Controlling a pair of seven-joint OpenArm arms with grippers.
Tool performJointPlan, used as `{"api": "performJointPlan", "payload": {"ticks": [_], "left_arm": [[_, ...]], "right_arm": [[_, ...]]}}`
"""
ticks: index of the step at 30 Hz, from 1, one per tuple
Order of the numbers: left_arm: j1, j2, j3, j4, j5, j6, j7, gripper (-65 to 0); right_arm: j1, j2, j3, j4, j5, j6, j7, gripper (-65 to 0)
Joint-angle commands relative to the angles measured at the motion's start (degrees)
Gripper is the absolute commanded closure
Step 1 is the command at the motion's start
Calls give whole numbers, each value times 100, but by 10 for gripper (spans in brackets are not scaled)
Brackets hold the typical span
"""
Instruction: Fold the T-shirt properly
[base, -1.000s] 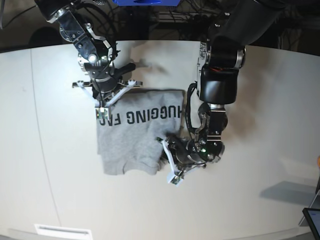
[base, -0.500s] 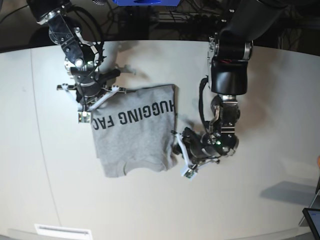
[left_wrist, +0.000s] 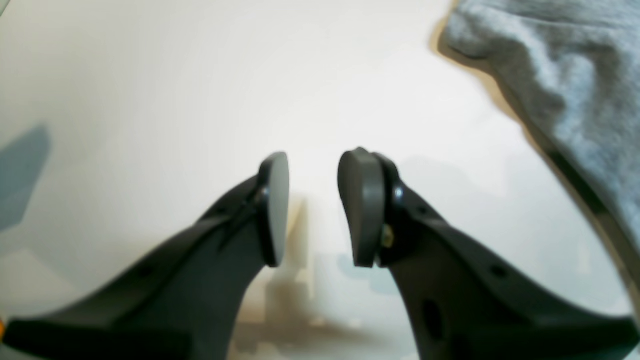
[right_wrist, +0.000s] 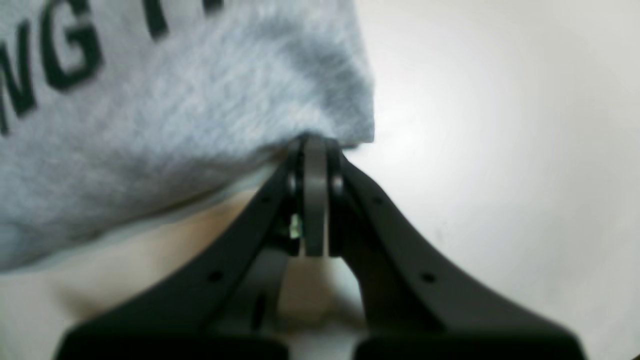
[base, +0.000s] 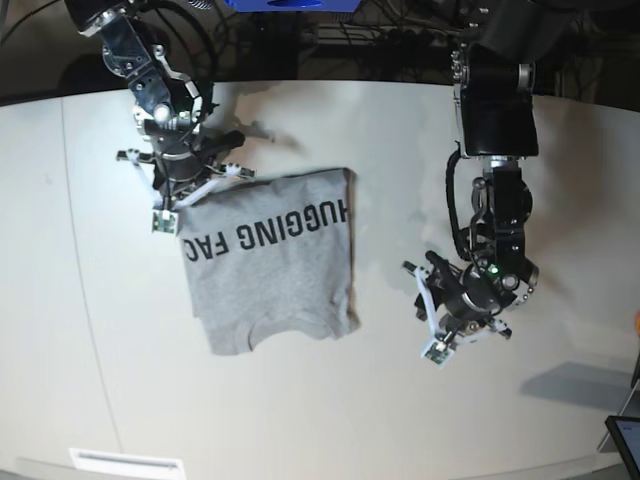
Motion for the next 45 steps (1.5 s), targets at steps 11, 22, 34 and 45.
{"api": "performJointPlan", "payload": {"ticks": [11, 22, 34, 45], "left_arm": [[885, 312, -260, 2033, -2082, 53, 344, -200], [2124, 1191, 399, 2481, -1995, 53, -579, -200], [2406, 1165, 1252, 1259, -808, 61, -1107, -200], [2397, 875, 1234, 1259, -685, 61, -1107, -200]], "right_arm": [[323, 65, -313, 488, -94, -19, -171, -1], [833, 65, -815, 339, -85, -19, -91, -1], [472, 65, -797, -1042, -58, -19, 1078, -1], [393, 73, -815, -1006, -76, -19, 1201, -1]]}}
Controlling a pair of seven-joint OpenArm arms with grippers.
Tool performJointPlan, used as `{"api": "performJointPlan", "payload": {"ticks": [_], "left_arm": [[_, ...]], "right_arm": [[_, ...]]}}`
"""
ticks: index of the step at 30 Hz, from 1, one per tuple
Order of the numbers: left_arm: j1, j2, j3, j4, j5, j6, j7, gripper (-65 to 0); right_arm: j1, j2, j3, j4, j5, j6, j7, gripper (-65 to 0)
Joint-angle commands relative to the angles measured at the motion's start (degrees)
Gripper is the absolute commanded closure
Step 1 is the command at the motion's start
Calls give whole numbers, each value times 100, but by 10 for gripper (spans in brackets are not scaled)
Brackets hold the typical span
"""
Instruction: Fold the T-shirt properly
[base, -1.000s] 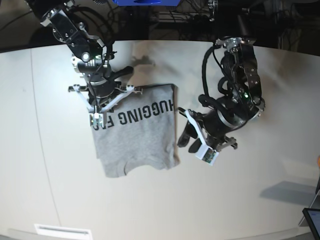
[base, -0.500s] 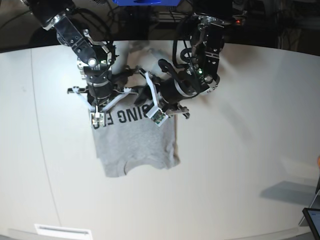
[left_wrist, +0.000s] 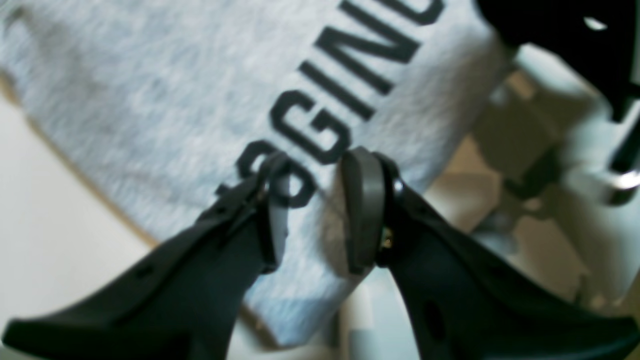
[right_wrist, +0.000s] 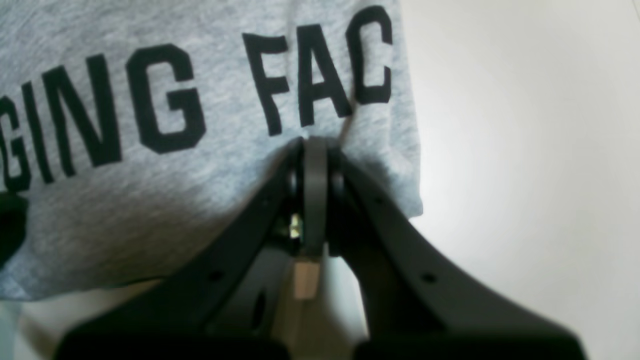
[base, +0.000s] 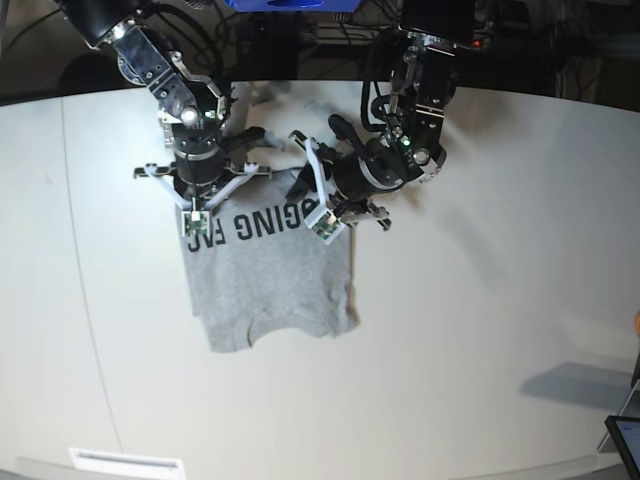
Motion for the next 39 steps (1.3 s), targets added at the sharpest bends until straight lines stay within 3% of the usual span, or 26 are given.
{"api": "performJointPlan", "payload": {"ticks": [1, 11, 14, 21, 23, 27, 30, 33, 36, 39], "left_arm": [[-51, -68, -18, 171, -20, -4, -38, -200], [98, 38, -625, 1648, 15, -4, -56, -200], [151, 55, -976, 1745, 15, -4, -434, -200], [775, -393, -1723, 1490, 76, -4, -2834, -200], [837, -490, -1838, 1200, 446, -4, -3467, -198], [1030, -507, -2101, 927, 1184, -4, -4267, -198], [1391, -507, -2409, 936, 1061, -4, -4794, -198], [1830, -613, -2629, 936, 955, -13, -5313, -198], [2279, -771, -2699, 936, 938, -13, -5858, -186], [2665, -771, -2699, 1085, 964, -13, -6148, -92]], "right_arm": [[15, 32, 27, 161, -24, -47, -27, -1], [68, 76, 71, 1409, -50, -47, 17, -1], [121, 85, 71, 1383, -50, -47, 386, -1], [-11, 612, 71, 838, -50, -47, 2874, -1], [-11, 709, 71, 407, -50, -47, 3568, -1], [-249, 885, 176, -217, -41, -47, 5019, -1], [-750, 920, 642, -481, -41, -47, 6188, -1], [-1427, 920, 1302, -542, -41, -47, 6777, -1], [-2218, 876, 2075, -516, -41, 485, 7199, -1], [-2895, 858, 2603, -498, -41, 704, 7682, -1]]}}
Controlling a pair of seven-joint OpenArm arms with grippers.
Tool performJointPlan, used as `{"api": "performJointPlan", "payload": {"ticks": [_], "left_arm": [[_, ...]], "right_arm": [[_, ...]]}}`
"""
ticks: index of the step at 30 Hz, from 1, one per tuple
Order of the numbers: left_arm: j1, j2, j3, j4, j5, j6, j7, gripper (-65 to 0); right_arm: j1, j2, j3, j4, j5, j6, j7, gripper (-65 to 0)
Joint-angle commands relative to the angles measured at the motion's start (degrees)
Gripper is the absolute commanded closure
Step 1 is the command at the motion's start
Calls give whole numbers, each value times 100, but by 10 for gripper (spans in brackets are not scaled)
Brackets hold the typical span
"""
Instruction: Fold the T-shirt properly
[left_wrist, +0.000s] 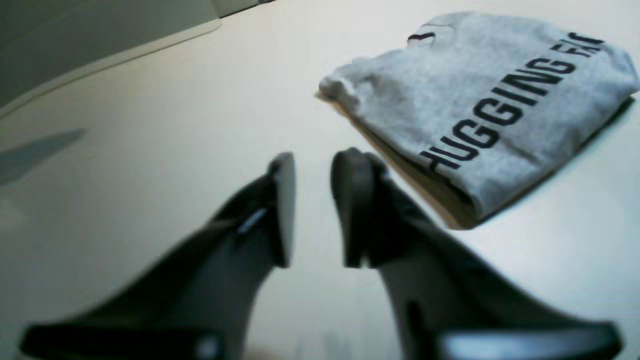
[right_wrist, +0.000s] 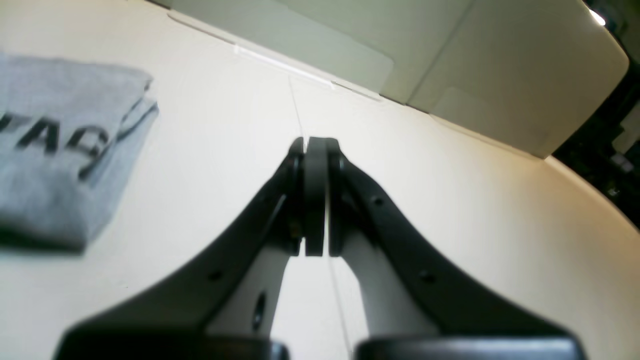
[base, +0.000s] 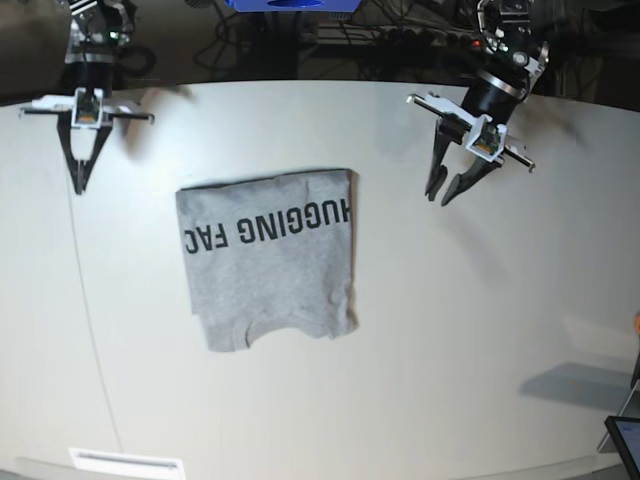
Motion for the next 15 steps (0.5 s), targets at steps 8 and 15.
{"api": "performJointPlan", "payload": {"ticks": [8, 15], "left_arm": [[1199, -10, 2, 783, -137, -11, -334, -47], [2043, -1, -15, 783, -137, -2, -299, -40]], "right_arm": [[-1348, -423, 1089, 226, -76, -25, 559, -1], [-2113, -854, 1573, -152, -85, 80, 524, -1]]}}
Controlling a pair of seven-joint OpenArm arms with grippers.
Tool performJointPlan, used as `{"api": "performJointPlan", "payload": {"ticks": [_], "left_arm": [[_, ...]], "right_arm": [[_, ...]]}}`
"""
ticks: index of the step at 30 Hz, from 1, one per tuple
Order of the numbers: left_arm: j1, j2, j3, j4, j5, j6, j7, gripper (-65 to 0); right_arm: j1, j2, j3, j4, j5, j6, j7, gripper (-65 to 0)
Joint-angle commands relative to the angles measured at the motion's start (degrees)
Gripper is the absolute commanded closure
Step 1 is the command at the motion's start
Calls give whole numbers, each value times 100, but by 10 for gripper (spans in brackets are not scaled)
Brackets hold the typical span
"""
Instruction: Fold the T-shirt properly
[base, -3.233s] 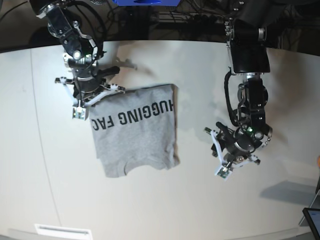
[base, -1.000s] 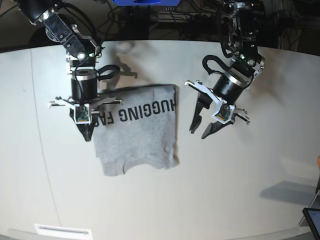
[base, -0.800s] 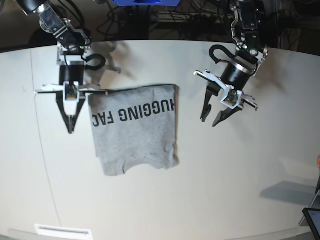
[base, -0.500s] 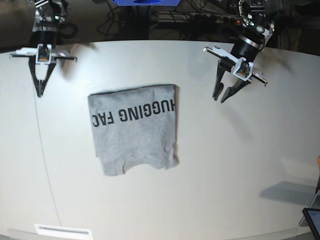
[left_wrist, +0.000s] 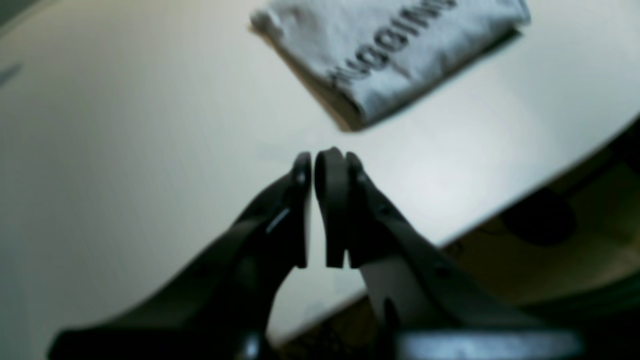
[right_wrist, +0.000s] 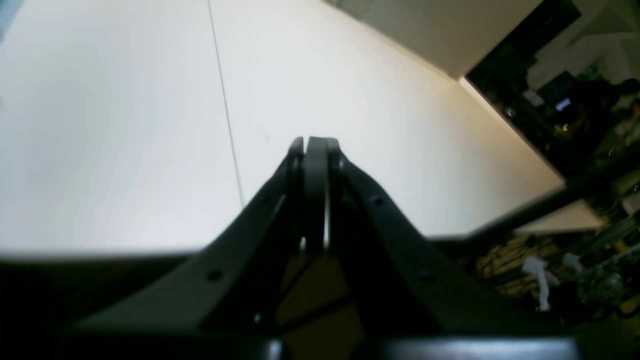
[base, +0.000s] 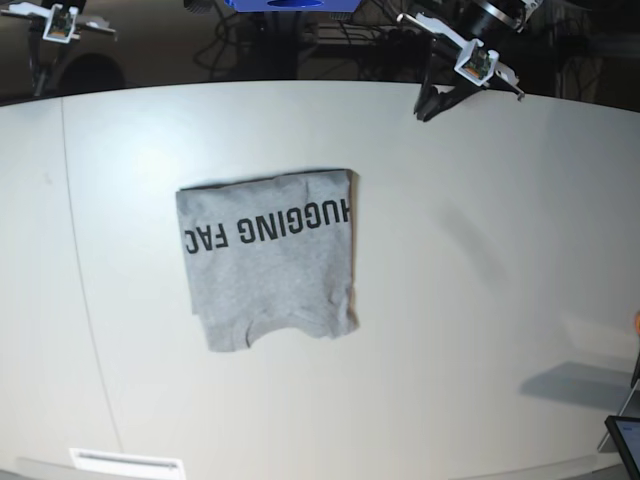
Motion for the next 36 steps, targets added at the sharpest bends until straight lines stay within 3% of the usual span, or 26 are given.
{"api": "performJointPlan", "payload": {"ticks": [1, 7, 11, 19, 22, 26, 28, 32, 36], "left_arm": [[210, -28, -22, 88, -109, 11, -131, -40], [895, 306, -22, -18, -74, 11, -104, -39], [1036, 526, 13, -660, -65, 11, 19, -39], [-142, 500, -4, -3200, -65, 11, 994, -39], [-995, 474, 22, -4440, -56, 11, 1566, -39], [-2393, 421, 31, -6717, 401, 11, 2586, -39], [-3113, 412, -4, -8071, 752, 11, 2550, -39], [-4195, 333, -13, -10040, 1016, 143, 1830, -39], [-4617, 350, -13, -10400, 990, 1251, 1680, -39]], "right_arm": [[-186, 40, 39, -6, -15, 15, 177, -1], [-432, -197, 39, -753, -6, 94, 177, -1], [-344, -206, -216, -1676, 3, 103, -34, -1], [1467, -144, -1034, -4534, -6, 129, -1133, -1], [2724, -180, -1474, -6257, -6, 692, -1986, -1], [4333, -408, -2467, -8243, 11, 2151, -3489, -3], [4737, -496, -2783, -8534, 20, 2635, -3850, -7], [5124, -716, -2898, -8578, 20, 2731, -3920, -7], [5353, -725, -2906, -8551, 11, 2775, -3876, -9]]}}
